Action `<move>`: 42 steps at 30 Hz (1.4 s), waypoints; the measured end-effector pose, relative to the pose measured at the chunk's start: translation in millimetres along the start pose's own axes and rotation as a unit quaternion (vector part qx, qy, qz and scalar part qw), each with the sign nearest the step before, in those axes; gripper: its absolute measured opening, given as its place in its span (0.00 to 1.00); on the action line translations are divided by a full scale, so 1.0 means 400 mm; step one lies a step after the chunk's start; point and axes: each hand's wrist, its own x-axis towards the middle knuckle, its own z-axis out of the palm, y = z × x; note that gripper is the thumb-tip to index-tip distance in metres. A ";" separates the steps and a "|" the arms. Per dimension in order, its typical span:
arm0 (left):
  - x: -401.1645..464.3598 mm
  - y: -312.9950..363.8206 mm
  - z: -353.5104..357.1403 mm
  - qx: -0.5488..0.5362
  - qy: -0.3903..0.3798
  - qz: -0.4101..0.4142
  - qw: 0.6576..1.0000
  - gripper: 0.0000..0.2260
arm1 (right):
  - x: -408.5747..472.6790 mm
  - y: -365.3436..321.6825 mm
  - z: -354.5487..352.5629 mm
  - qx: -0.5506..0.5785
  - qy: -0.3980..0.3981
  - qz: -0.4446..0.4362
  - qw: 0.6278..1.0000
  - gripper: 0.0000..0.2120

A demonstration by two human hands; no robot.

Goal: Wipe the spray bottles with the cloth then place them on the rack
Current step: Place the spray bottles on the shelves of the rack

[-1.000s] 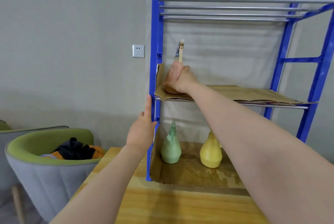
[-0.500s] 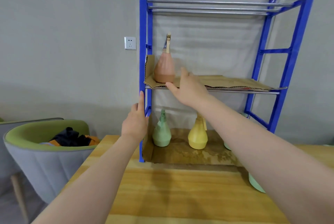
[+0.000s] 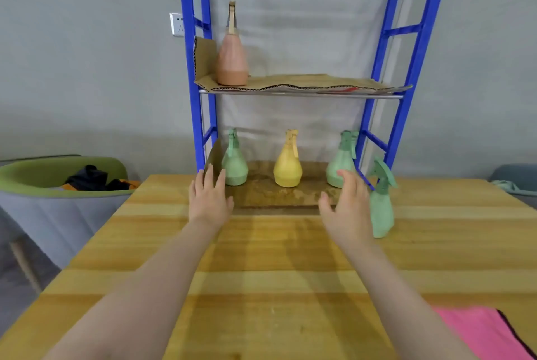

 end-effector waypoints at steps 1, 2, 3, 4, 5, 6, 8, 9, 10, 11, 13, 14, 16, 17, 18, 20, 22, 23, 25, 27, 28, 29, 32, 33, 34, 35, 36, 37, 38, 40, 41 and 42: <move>-0.009 0.004 0.010 0.009 -0.010 0.003 1.000 0.31 | -0.022 0.034 -0.001 0.004 0.005 0.025 1.000 0.24; -0.017 0.009 0.019 0.012 -0.021 0.003 1.000 0.31 | -0.044 0.064 -0.002 0.005 0.010 0.052 0.999 0.25; -0.024 0.014 0.027 0.011 -0.031 0.001 0.999 0.31 | -0.065 0.092 -0.001 0.004 0.013 0.078 0.997 0.27; -0.031 0.017 0.034 0.007 -0.039 -0.002 0.999 0.30 | -0.085 0.117 0.000 0.003 0.016 0.101 0.995 0.29; -0.037 0.019 0.040 0.003 -0.043 -0.002 0.999 0.30 | -0.104 0.138 0.001 0.004 0.018 0.124 0.992 0.32; -0.042 0.019 0.046 0.001 -0.046 -0.003 0.999 0.30 | -0.117 0.156 0.002 0.006 0.020 0.147 0.989 0.34; -0.052 0.015 0.061 0.003 -0.050 -0.006 0.999 0.29 | -0.128 0.185 0.002 0.013 0.021 0.189 0.982 0.38; -0.056 0.012 0.068 0.008 -0.054 -0.007 0.998 0.30 | -0.125 0.198 0.003 0.015 0.024 0.201 0.979 0.39; -0.059 0.009 0.075 0.013 -0.060 -0.010 0.998 0.30 | -0.119 0.209 0.003 0.016 0.026 0.209 0.978 0.40; -0.063 0.005 0.080 0.017 -0.066 -0.013 0.998 0.30 | -0.110 0.218 0.005 0.015 0.026 0.216 0.976 0.41; -0.068 -0.005 0.091 0.025 -0.074 -0.015 0.997 0.30 | -0.089 0.229 0.010 0.017 0.021 0.228 0.973 0.41; -0.071 -0.012 0.096 0.031 -0.078 -0.016 0.996 0.31 | -0.078 0.233 0.014 0.022 0.019 0.229 0.973 0.41; -0.079 -0.023 0.105 0.030 -0.083 -0.019 0.996 0.31 | -0.058 0.242 0.024 0.026 0.018 0.228 0.973 0.41; -0.084 -0.026 0.108 0.022 -0.082 -0.021 0.996 0.31 | -0.052 0.246 0.030 0.025 0.019 0.228 0.973 0.41; -0.088 -0.028 0.111 0.012 -0.081 -0.023 0.996 0.31 | -0.048 0.248 0.037 0.024 0.022 0.227 0.973 0.40; -0.093 -0.026 0.114 -0.002 -0.078 -0.022 0.997 0.30 | -0.048 0.252 0.051 0.018 0.031 0.228 0.973 0.40; -0.095 -0.025 0.115 -0.007 -0.073 -0.021 0.997 0.30 | -0.048 0.257 0.062 0.006 0.046 0.226 0.973 0.42; -0.096 -0.027 0.116 -0.009 -0.070 -0.020 0.997 0.30 | -0.046 0.259 0.064 0.003 0.054 0.227 0.972 0.42; -0.096 -0.029 0.116 -0.016 -0.069 -0.020 0.997 0.30 | -0.033 0.265 0.064 0.008 0.068 0.240 0.968 0.43; -0.097 -0.030 0.116 -0.022 -0.069 -0.020 0.997 0.30 | -0.016 0.272 0.060 0.011 0.073 0.257 0.964 0.43; -0.097 -0.029 0.115 -0.023 -0.070 -0.019 0.997 0.30 | -0.011 0.278 0.058 0.012 0.071 0.260 0.963 0.42; -0.096 -0.029 0.115 -0.025 -0.070 -0.019 0.997 0.30 | -0.007 0.284 0.054 0.017 0.067 0.261 0.963 0.41; -0.095 -0.029 0.117 -0.032 -0.067 -0.021 0.997 0.30 | -0.005 0.301 0.039 0.053 0.046 0.243 0.967 0.40; -0.096 -0.030 0.118 -0.035 -0.067 -0.022 0.997 0.30 | -0.008 0.305 0.032 0.067 0.026 0.234 0.970 0.39; -0.095 -0.030 0.119 -0.035 -0.067 -0.022 0.997 0.30 | -0.011 0.311 0.024 0.082 0.001 0.225 0.971 0.39; -0.095 -0.030 0.121 -0.035 -0.068 -0.023 0.997 0.30 | -0.013 0.313 0.014 0.099 -0.032 0.217 0.971 0.39; -0.095 -0.030 0.122 -0.034 -0.069 -0.023 0.997 0.30 | -0.014 0.312 0.004 0.119 -0.067 0.208 0.969 0.39; -0.095 -0.031 0.122 -0.034 -0.070 -0.024 0.997 0.30 | -0.015 0.310 -0.006 0.140 -0.104 0.202 0.964 0.39; -0.095 -0.031 0.122 -0.033 -0.070 -0.024 0.997 0.30 | -0.017 0.308 -0.015 0.162 -0.141 0.196 0.957 0.39; -0.095 -0.031 0.122 -0.035 -0.070 -0.024 0.997 0.30 | -0.016 0.301 -0.033 0.200 -0.211 0.191 0.938 0.39; -0.096 -0.032 0.122 -0.037 -0.069 -0.024 0.997 0.30 | -0.016 0.300 -0.039 0.213 -0.242 0.186 0.928 0.38; -0.096 -0.032 0.122 -0.038 -0.069 -0.025 0.997 0.30 | -0.016 0.301 -0.044 0.224 -0.269 0.182 0.919 0.38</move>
